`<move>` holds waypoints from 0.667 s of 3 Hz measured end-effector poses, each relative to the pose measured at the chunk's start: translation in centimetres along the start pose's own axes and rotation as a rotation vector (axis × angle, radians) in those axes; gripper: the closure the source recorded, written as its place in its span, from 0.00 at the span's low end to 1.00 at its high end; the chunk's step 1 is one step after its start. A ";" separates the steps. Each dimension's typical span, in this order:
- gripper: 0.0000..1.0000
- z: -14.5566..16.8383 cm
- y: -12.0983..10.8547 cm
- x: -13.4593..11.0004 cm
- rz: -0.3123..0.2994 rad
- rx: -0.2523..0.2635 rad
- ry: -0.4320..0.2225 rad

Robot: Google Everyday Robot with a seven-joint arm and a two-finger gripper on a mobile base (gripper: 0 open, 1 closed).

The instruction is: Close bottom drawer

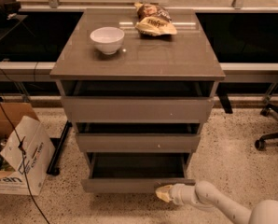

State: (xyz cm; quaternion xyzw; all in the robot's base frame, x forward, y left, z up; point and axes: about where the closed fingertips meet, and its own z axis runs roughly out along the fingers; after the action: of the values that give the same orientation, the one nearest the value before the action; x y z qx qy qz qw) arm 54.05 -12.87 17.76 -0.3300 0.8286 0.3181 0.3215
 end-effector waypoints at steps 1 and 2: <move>1.00 1.8 -1.2 -1.8 -0.067 0.007 -0.058; 0.97 2.8 -2.4 -4.1 -0.151 0.041 -0.132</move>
Offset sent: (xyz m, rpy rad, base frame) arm 0.0701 0.0228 0.0120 0.0358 -0.2891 0.0114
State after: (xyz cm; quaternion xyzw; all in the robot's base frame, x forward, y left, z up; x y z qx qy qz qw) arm 59.10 -10.76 18.42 -0.3630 0.7848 0.2969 0.4052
